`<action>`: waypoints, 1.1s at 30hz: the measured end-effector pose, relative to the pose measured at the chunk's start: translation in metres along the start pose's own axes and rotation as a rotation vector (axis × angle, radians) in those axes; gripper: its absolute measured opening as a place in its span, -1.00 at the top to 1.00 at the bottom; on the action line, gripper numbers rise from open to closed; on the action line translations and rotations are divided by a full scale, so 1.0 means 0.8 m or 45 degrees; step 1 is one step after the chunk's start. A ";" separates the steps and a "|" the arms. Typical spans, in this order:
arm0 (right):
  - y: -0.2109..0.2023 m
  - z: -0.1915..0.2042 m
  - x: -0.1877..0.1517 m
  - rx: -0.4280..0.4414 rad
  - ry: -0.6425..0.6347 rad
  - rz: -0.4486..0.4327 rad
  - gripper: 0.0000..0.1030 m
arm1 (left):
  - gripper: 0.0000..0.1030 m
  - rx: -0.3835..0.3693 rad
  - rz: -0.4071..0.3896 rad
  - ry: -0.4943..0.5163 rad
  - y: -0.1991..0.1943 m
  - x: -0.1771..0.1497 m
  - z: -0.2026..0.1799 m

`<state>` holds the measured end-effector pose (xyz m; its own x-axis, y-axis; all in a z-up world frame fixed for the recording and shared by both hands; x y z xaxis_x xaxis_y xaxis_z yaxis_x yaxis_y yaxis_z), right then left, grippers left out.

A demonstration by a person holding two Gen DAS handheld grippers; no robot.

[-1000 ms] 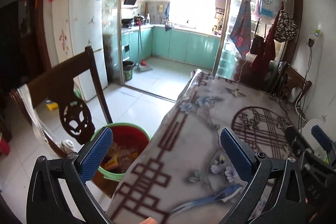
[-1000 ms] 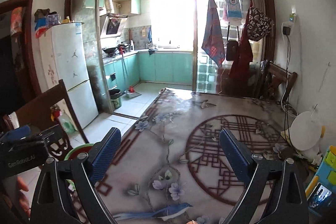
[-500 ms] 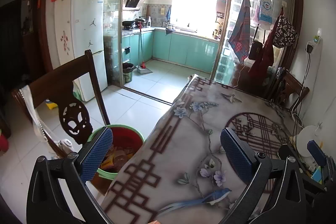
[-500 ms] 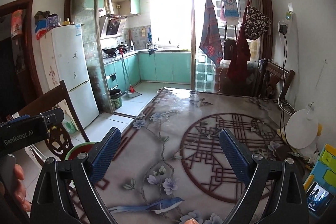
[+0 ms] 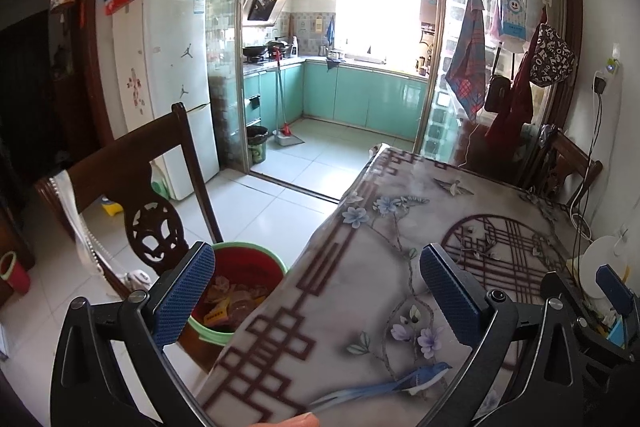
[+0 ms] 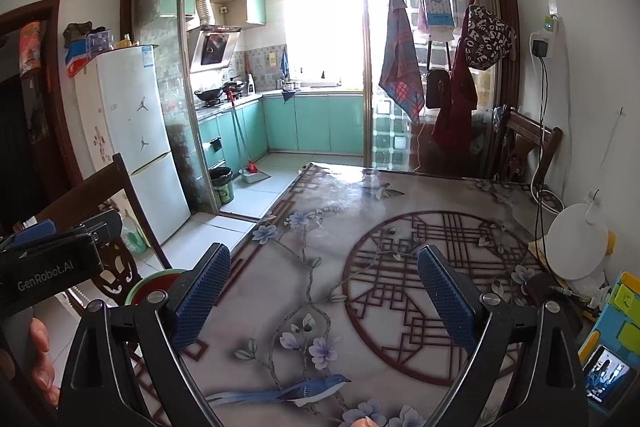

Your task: Collect trash

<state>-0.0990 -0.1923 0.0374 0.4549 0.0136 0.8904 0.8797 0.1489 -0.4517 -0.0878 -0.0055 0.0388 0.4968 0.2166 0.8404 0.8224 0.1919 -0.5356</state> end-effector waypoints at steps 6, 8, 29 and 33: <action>0.007 -0.007 -0.001 -0.006 0.012 0.009 -0.85 | -0.99 -0.021 0.014 0.015 0.003 0.003 -0.008; 0.009 -0.010 0.000 -0.007 0.018 0.011 -0.85 | -0.99 -0.026 0.018 0.019 0.003 0.003 -0.009; 0.021 -0.018 0.002 -0.014 0.030 0.029 -0.85 | -0.99 -0.045 0.050 0.022 0.014 0.008 -0.022; 0.024 -0.019 0.001 -0.020 0.032 0.033 -0.85 | -0.99 -0.047 0.052 0.022 0.014 0.008 -0.022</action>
<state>-0.0798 -0.2046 0.0288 0.4806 -0.0077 0.8769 0.8696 0.1335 -0.4754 -0.0703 -0.0190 0.0394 0.5347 0.2069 0.8193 0.8108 0.1474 -0.5664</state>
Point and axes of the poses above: each gripper's, at about its wrist camera, not at the fingertips, and y roughly the way its jaws point, z to its left, x to its top, the point moved 1 cm from there along y, roughly the way its jaws point, and after that the axes turned 2 degrees about -y, right-handed, at the moved point
